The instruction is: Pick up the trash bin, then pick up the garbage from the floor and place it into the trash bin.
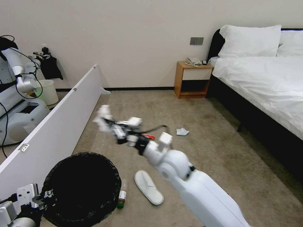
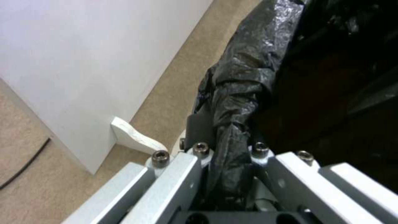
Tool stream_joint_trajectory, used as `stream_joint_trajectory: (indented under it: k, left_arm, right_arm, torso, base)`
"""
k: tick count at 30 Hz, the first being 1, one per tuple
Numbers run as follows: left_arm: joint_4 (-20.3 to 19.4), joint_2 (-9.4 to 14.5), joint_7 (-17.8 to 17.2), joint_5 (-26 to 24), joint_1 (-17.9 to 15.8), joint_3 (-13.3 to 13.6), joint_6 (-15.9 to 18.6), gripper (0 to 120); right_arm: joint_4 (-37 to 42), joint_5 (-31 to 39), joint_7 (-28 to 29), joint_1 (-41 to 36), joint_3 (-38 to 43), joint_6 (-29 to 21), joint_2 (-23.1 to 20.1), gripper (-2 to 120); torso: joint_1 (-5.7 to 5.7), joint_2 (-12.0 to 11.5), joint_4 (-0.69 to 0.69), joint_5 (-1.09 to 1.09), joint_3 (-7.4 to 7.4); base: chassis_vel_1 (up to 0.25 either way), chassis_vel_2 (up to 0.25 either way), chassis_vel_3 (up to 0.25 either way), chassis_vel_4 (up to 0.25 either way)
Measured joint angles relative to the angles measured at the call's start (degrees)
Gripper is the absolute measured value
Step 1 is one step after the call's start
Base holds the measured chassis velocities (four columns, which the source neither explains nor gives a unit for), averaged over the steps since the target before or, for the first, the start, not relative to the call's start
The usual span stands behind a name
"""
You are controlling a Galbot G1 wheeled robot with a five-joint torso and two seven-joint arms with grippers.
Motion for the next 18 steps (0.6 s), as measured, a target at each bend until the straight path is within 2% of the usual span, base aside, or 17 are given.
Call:
stream_joint_trajectory:
  k: [7,11,18]
  left_arm:
    - [0.00,-0.41,0.01,-0.04,-0.20,-0.14,0.00,2]
    - [0.00,-0.48,0.01,-0.04,-0.34,-0.08,0.00,2]
    - [0.00,-0.38,0.02,-0.02,-0.48,-0.15,0.00,2]
  right_arm:
    - [0.13,5.18,1.11,2.36,-7.65,-3.13,-0.56,0]
    - [1.03,6.82,1.87,2.50,-9.11,-4.81,-0.96,0]
    - [2.74,9.30,5.12,3.22,-12.11,-12.94,-3.42,0]
  torso:
    - [0.00,0.00,0.00,0.00,0.00]
    - [0.00,0.00,-0.01,0.01,0.00]
    - [0.00,0.00,0.00,0.02,-0.01]
  base:
    - [0.000,0.000,0.000,0.000]
    - [0.000,0.000,0.000,0.000]
    - [0.000,0.000,0.000,0.000]
